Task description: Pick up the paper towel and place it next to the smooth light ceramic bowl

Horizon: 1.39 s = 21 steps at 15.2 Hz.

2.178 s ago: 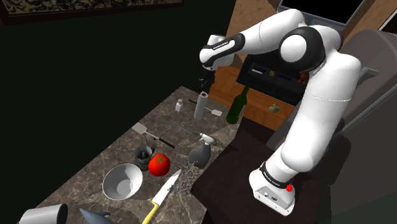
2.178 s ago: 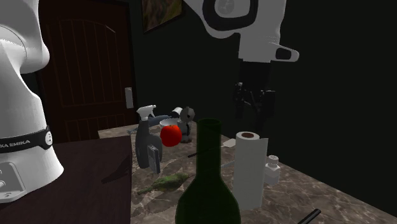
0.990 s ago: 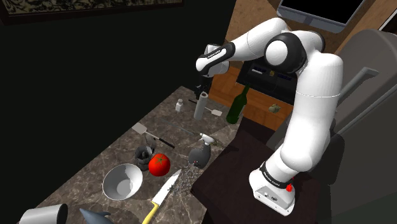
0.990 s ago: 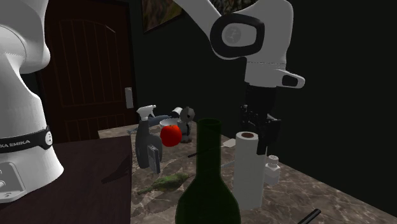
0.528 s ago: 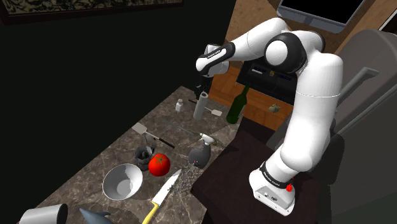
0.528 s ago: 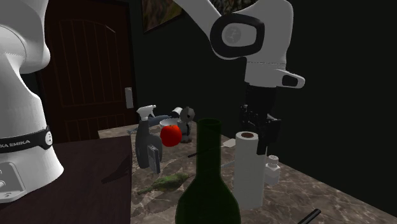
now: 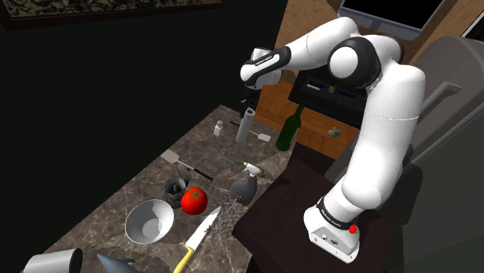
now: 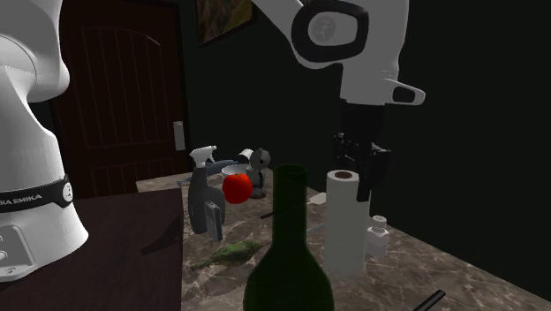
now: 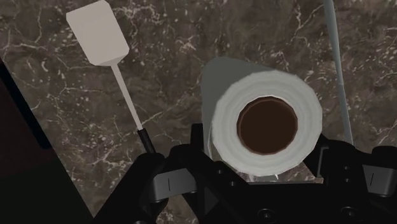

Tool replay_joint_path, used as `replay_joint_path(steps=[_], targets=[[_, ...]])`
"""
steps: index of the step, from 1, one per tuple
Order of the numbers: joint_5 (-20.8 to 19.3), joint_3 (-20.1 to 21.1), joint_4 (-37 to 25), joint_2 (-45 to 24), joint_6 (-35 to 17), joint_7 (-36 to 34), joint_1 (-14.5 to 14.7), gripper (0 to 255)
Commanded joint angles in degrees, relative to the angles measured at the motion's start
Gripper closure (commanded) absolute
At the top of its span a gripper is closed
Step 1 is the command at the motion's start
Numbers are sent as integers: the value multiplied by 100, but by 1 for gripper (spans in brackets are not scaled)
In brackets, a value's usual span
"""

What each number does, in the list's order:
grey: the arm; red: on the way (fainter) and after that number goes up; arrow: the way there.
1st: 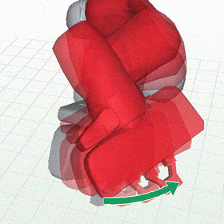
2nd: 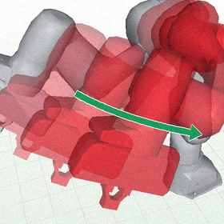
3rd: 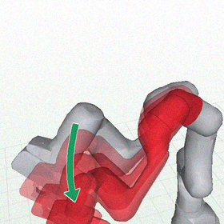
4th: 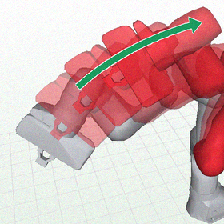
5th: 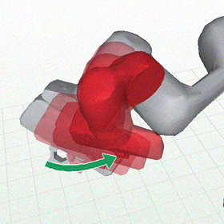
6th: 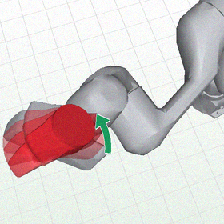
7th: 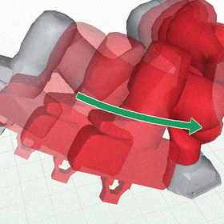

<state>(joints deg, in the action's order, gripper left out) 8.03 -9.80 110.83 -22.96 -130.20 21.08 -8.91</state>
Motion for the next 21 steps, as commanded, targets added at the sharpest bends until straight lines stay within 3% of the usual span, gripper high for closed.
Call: replay_joint_path(steps=[1,21], targets=[[-27,-11,-48,81,129,-25,10,255],[-251,-95,-607,840,1429,-208,61,255]])
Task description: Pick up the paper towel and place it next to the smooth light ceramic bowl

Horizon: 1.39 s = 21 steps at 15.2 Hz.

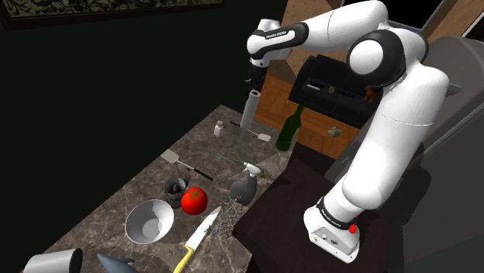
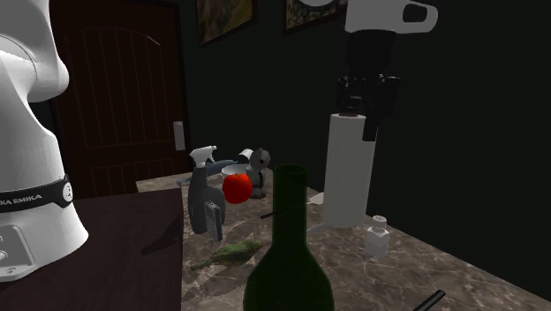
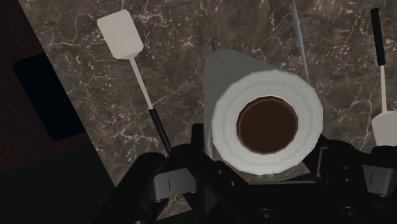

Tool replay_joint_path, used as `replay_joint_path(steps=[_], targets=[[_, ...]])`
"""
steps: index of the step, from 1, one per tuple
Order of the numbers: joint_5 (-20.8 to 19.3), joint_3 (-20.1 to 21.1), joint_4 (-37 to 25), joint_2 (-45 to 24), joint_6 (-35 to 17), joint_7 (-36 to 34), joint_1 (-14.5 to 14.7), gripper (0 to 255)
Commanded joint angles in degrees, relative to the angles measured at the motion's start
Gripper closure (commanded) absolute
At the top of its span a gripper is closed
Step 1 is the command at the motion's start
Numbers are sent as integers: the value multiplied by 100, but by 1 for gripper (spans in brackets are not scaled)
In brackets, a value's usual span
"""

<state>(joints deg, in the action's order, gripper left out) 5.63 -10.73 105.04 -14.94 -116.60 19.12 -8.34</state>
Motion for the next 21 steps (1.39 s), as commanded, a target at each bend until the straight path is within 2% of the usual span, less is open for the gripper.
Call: replay_joint_path(steps=[1,21], targets=[[-19,-4,-70,66,136,-19,5,255],[-117,-32,-1206,378,1575,-127,2,255]])
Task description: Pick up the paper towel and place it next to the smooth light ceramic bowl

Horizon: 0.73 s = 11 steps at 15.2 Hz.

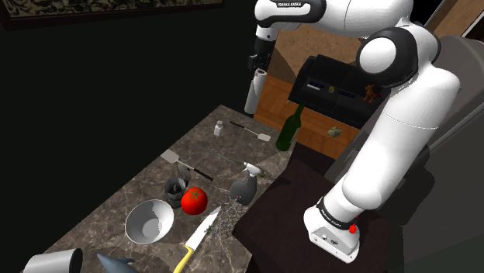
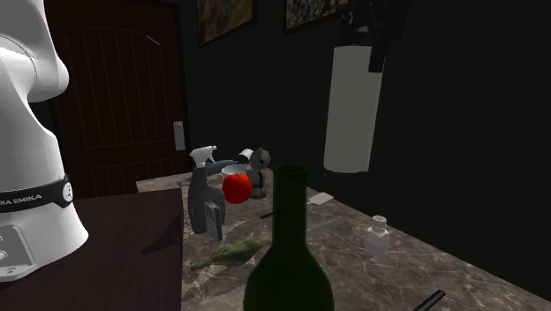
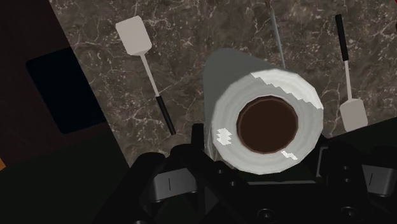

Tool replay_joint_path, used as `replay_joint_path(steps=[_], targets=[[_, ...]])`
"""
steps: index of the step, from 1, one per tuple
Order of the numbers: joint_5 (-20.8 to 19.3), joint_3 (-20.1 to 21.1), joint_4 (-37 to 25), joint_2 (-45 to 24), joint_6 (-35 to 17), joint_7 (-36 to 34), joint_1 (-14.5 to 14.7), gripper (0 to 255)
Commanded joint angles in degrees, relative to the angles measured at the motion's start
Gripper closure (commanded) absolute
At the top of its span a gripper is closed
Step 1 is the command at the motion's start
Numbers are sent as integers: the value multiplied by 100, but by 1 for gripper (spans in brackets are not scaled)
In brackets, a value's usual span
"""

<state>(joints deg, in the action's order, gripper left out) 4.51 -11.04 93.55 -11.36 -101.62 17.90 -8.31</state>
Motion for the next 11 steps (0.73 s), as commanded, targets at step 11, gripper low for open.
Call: replay_joint_path(steps=[11], targets=[[-135,233,451,757,265,-622,359,255]])
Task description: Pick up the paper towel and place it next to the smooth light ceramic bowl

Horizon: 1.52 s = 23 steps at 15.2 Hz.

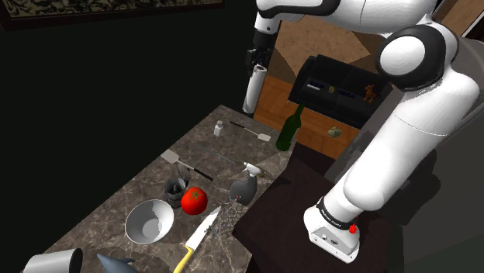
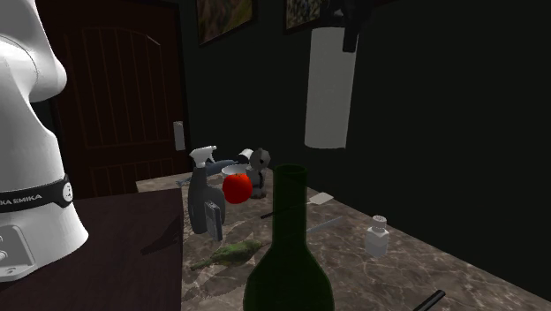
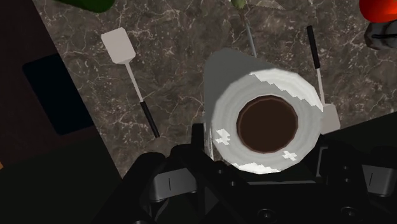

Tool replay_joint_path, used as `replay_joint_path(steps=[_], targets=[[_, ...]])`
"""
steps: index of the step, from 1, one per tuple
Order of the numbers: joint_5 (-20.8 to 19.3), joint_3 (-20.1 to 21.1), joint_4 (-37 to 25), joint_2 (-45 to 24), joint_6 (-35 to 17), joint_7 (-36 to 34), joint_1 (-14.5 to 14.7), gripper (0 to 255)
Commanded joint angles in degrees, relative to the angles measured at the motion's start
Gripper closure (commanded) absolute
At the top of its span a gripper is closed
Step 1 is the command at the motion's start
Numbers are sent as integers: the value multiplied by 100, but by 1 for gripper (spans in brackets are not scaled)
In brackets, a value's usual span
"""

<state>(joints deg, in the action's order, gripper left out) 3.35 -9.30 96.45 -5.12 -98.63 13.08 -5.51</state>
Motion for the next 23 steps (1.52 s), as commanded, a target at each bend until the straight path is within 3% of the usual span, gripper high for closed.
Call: replay_joint_path(steps=[1,12,23], targets=[[-35,114,324,264,-73,-264,146,255],[-17,860,1598,1349,-337,-1667,819,255],[224,1757,2052,1779,-460,-3129,1468,255]])
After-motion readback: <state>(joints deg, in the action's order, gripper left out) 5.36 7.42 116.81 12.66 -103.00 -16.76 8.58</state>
